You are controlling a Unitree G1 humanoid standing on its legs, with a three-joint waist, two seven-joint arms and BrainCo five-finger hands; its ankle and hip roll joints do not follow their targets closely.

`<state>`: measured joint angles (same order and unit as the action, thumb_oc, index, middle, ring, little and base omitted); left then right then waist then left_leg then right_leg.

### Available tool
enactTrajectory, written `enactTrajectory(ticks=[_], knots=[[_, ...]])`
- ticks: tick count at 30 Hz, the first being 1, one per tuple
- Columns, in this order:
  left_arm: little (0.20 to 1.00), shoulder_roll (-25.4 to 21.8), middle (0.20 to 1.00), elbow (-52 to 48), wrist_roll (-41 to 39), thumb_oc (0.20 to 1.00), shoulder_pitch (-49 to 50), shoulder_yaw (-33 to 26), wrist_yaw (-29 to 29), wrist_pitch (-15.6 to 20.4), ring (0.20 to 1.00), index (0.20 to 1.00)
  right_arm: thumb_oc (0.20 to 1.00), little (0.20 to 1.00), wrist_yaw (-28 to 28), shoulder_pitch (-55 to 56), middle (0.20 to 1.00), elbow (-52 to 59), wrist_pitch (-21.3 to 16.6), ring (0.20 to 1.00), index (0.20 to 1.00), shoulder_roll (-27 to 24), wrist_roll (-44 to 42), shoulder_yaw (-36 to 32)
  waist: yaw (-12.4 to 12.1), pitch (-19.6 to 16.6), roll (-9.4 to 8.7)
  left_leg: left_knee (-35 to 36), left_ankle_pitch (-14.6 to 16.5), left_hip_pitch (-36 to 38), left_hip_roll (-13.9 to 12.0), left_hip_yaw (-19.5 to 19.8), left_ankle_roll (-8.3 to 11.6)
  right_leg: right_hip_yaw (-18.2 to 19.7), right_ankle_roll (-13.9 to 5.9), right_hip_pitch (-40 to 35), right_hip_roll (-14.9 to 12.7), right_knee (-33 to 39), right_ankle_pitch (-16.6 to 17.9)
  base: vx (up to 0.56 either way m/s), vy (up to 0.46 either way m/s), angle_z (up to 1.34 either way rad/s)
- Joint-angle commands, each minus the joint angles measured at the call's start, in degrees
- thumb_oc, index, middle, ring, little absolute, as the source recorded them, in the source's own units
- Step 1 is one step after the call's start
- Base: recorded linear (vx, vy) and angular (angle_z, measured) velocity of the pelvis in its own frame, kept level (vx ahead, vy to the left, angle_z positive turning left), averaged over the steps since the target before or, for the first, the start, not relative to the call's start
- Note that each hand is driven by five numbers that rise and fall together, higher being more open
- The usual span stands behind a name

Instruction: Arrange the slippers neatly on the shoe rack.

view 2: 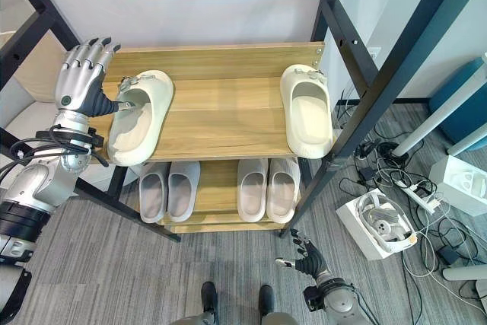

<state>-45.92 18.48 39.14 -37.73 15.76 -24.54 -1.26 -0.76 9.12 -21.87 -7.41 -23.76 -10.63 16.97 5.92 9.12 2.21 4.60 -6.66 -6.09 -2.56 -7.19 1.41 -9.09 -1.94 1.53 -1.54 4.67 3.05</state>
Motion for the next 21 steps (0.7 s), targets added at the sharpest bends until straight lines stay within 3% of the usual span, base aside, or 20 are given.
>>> enactTrajectory(ticks=[1,8,18,20,21], knots=[[1.000,-1.15,1.000,3.07,-0.51,1.000,-7.75,-1.09,-2.14,-0.84,1.000,1.000,1.000,1.000,-0.59,0.00,1.000,4.69,-1.92,1.000,1.000,-0.74,0.51,-0.63,-0.87,-0.26,-3.23,0.40,7.72,4.36,-0.53,-0.47,1.79,-0.81,-7.76,2.27,-6.25,-0.04,0.83,0.00,0.000,0.00],[1.000,-2.30,1.000,4.58,1.14,1.000,-7.64,-0.14,-1.36,-1.55,1.000,1.000,1.000,1.000,-0.51,0.17,1.000,4.68,-2.08,1.000,1.000,-0.82,0.35,-0.58,-0.76,-0.27,-3.11,0.40,7.72,4.45,-0.71,-0.70,1.87,-0.80,-7.73,2.18,-6.19,0.02,0.71,0.00,0.000,0.00],[1.000,-3.39,1.000,16.85,2.50,1.000,-14.52,7.17,1.11,-4.20,1.000,1.000,1.000,1.000,-0.50,1.30,1.000,5.76,-2.37,1.000,1.000,-1.96,-0.02,-0.87,0.66,0.18,-3.21,0.40,7.62,4.26,-0.83,-1.10,1.89,-0.65,-7.93,2.82,-6.05,-0.08,0.96,0.00,0.001,0.00],[0.200,-3.22,0.200,18.84,1.17,0.200,-15.90,7.96,1.60,-4.37,0.200,0.200,1.000,1.000,-0.54,1.50,1.000,5.92,-2.24,1.000,1.000,-1.84,-0.06,-1.10,0.79,0.37,-3.35,0.40,7.60,4.15,-0.82,-1.23,1.84,-0.52,-7.98,3.05,-5.97,-0.13,1.02,0.01,0.008,-0.04],[0.200,-3.05,0.200,20.01,0.23,0.200,-16.70,8.37,1.91,-4.38,0.200,0.200,1.000,1.000,-0.57,1.49,1.000,5.97,-2.16,1.000,1.000,-1.81,-0.23,-1.24,0.94,0.44,-3.32,0.40,7.58,4.06,-0.80,-1.28,1.81,-0.36,-7.99,3.25,-5.94,-0.18,1.08,0.01,0.007,-0.05]])
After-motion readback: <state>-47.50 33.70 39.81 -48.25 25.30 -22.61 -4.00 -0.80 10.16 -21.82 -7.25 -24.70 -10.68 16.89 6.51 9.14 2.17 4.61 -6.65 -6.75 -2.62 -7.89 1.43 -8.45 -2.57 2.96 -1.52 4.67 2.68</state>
